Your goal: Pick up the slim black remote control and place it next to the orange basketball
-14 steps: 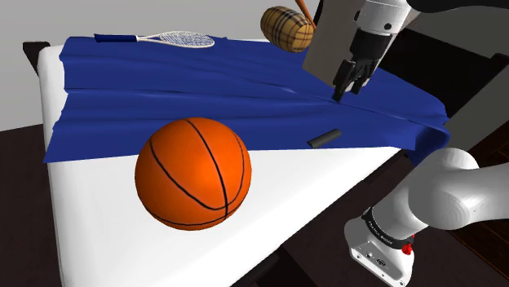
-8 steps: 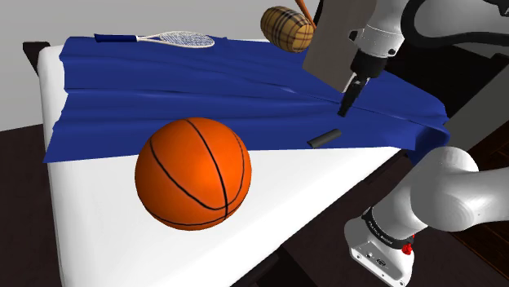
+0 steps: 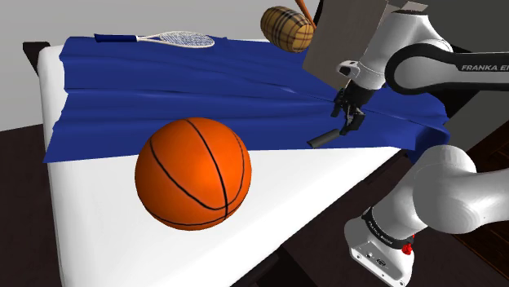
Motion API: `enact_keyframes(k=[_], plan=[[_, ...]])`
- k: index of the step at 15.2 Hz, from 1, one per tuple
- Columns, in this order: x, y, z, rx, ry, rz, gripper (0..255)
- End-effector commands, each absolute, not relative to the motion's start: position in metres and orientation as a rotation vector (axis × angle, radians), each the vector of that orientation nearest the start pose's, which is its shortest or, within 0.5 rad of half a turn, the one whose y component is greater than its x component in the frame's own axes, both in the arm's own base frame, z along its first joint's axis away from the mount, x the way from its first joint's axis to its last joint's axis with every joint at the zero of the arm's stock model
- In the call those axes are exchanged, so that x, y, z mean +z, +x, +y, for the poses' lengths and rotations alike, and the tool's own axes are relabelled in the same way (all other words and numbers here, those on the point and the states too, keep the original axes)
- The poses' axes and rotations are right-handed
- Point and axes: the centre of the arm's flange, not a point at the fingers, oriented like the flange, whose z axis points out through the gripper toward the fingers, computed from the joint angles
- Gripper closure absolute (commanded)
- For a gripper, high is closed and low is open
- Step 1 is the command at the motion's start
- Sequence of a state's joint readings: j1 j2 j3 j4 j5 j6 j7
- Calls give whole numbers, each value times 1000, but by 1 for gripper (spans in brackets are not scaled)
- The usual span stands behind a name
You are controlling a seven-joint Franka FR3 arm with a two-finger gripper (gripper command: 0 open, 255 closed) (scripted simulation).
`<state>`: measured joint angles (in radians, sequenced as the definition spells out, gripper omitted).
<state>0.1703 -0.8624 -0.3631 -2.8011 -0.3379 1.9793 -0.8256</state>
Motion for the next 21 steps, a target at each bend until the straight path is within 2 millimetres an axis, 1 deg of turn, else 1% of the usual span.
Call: enact_keyframes(k=[1,5,6,12,13,21], plan=[[401,295,-83,-42,-2754,-1614,0],[357,312,-107,-92,-2465,-2035,0],[355,314,-108,-95,-2444,-2060,0],[323,316,-108,-95,-2444,-2060,0],[315,317,-108,-95,-2444,-2060,0],[315,317,-108,-95,-2444,-2060,0]])
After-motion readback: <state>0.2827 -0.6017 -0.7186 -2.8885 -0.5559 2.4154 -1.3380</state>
